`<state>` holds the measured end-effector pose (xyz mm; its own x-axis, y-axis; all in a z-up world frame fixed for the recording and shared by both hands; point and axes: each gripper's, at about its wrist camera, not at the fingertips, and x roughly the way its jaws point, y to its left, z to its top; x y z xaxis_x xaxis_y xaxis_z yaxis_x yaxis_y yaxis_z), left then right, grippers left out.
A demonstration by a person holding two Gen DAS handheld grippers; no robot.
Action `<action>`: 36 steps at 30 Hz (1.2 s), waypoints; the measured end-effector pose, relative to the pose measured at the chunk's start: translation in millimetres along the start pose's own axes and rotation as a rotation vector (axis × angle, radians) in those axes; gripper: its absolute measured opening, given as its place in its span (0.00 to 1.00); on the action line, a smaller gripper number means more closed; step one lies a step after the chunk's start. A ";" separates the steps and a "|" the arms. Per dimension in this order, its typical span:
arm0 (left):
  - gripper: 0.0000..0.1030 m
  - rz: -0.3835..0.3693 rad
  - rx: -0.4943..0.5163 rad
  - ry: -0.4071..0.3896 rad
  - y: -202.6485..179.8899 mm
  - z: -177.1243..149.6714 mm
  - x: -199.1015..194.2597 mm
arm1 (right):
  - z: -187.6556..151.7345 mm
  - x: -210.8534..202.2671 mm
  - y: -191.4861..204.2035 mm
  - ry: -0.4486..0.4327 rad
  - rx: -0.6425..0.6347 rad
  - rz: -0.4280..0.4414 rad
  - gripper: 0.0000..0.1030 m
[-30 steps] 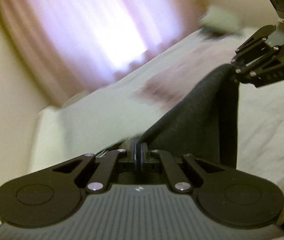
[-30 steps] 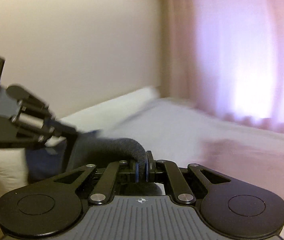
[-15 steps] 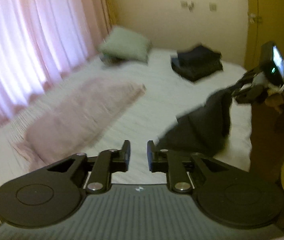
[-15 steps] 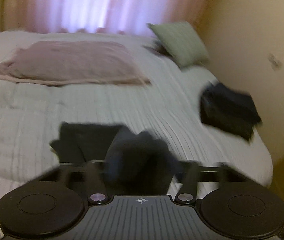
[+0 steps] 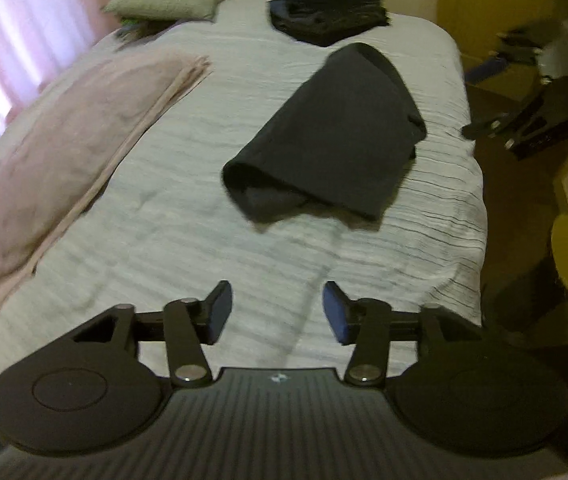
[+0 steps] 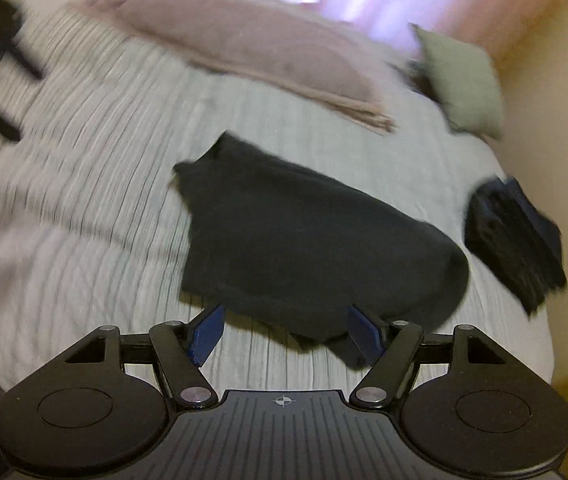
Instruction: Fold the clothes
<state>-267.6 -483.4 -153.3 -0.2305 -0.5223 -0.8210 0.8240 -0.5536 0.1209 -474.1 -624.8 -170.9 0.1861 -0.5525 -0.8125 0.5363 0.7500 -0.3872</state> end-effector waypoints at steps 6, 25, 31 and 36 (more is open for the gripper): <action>0.59 0.009 0.012 0.032 -6.3 31.8 46.7 | -11.9 97.1 21.5 0.010 -0.326 0.119 0.94; 0.72 0.056 -0.477 0.158 36.4 65.1 146.5 | 22.3 92.7 -175.8 -0.257 0.098 0.314 0.04; 0.72 -0.010 -0.687 0.091 64.7 73.4 192.1 | 25.6 88.1 -227.1 -0.267 0.252 0.257 0.04; 0.59 -0.054 -0.795 0.125 62.2 63.8 228.9 | 23.3 86.1 -236.4 -0.246 0.259 0.259 0.02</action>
<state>-302.1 -678.7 -298.1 -0.2593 -0.4058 -0.8764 0.9460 0.0763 -0.3152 -565.7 -858.2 -139.2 0.5147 -0.4522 -0.7284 0.6294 0.7762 -0.0371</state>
